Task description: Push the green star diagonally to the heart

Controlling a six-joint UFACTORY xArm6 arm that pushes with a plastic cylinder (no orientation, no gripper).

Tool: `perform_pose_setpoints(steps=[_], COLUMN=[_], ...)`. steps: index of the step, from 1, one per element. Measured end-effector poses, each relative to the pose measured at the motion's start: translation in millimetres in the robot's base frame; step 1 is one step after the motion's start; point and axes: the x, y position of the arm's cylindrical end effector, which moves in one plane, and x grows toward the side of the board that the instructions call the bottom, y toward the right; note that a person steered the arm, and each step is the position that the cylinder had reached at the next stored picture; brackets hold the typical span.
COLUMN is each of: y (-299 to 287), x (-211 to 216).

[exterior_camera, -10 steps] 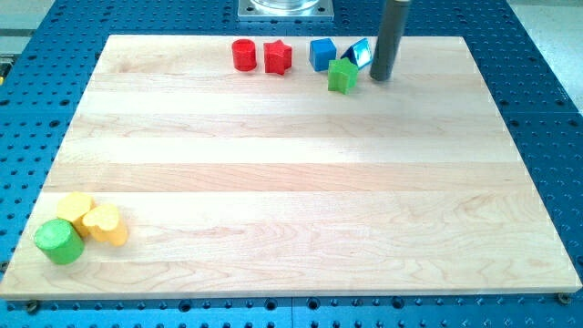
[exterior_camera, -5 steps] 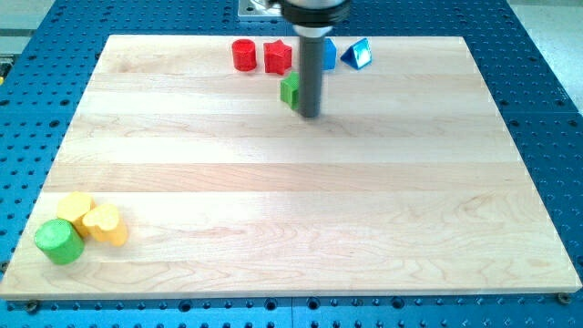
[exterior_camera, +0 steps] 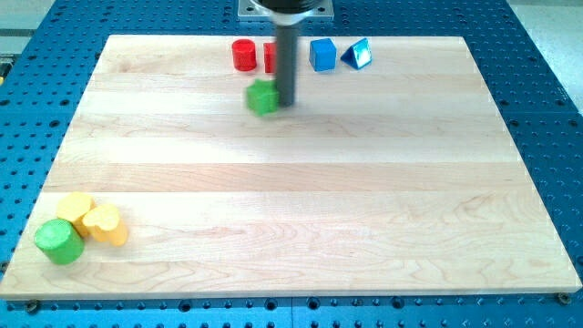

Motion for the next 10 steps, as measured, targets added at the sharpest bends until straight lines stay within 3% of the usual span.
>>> perform_pose_setpoints(steps=[1, 3, 4, 5, 6, 7, 8, 10], y=[-91.1, -81.7, -149.8, -144.1, -144.4, -190.2, -201.7, -98.6], x=[34.0, -29.3, -24.6, 44.8, 71.9, 58.3, 90.3, 96.8])
